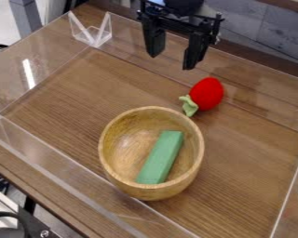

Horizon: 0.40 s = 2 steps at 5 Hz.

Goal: Remove the green stick from the brown bowl and put it on the table

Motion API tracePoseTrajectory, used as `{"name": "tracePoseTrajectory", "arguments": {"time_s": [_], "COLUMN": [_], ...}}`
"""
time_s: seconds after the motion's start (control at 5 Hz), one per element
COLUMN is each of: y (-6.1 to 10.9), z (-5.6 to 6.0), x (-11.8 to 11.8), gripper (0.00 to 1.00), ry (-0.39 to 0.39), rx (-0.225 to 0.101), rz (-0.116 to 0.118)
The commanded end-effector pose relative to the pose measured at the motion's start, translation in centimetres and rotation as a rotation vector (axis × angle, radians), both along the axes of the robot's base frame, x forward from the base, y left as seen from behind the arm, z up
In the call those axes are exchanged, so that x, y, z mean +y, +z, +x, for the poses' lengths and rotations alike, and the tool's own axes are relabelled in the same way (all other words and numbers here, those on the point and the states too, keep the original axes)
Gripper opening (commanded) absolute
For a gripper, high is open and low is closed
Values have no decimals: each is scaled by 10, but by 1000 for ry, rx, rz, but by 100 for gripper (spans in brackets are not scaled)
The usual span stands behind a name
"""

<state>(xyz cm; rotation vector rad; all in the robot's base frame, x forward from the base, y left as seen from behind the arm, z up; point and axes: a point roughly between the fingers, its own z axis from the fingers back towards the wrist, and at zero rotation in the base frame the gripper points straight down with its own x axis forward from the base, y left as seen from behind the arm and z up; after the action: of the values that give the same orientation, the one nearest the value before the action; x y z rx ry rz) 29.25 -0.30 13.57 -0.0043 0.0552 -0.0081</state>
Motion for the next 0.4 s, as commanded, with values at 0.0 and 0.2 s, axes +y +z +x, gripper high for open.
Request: {"name": "tracePoseTrajectory", "arguments": {"time_s": [0.0,0.2], "y": [-9,-17], "z": [-5,-14], "x": [-1,-4], "gripper": [100,100], "ry": [-22,-49], "rx": [24,46], "rz": [-3,-9]}}
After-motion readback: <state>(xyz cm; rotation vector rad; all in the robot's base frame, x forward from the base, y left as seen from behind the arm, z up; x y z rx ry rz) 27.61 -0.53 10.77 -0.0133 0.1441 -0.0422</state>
